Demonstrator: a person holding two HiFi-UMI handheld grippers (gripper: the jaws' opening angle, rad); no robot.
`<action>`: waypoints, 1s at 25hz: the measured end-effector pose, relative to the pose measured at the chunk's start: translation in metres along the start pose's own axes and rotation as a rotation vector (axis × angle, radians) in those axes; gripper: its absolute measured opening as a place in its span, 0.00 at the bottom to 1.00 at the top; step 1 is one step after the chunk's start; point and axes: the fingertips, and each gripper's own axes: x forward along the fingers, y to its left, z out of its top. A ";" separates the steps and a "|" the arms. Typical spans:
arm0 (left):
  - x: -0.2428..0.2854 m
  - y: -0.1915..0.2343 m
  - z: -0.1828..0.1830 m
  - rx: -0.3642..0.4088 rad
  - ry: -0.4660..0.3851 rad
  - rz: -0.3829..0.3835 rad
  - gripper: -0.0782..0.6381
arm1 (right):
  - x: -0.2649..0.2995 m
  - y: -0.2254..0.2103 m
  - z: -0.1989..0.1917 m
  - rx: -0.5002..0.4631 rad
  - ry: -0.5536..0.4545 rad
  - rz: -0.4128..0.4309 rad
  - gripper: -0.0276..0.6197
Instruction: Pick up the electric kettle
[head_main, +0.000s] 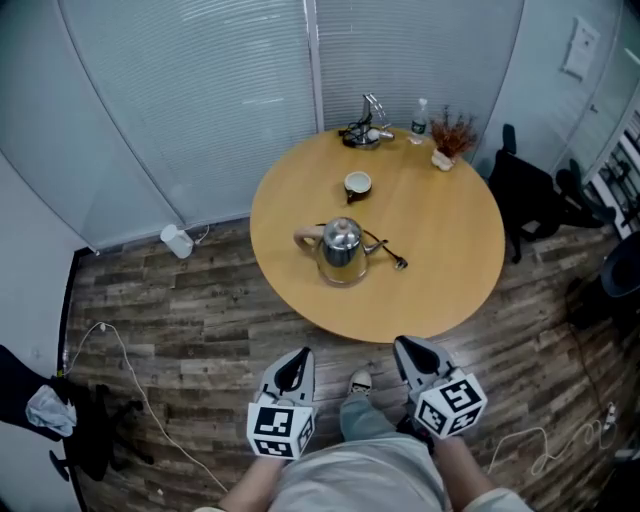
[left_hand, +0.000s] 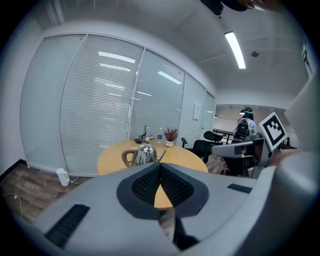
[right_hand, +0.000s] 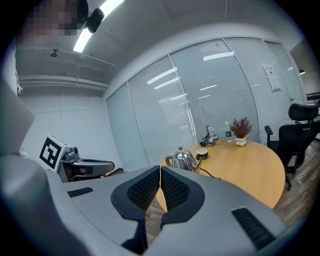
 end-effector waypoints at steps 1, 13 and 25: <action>0.015 0.003 0.007 0.001 -0.002 0.005 0.11 | 0.011 -0.011 0.009 -0.004 -0.001 0.006 0.09; 0.114 0.020 0.062 0.009 -0.029 0.047 0.11 | 0.077 -0.092 0.063 -0.021 -0.002 0.023 0.09; 0.133 0.054 0.064 0.022 0.016 0.032 0.11 | 0.106 -0.095 0.062 0.025 0.012 -0.023 0.09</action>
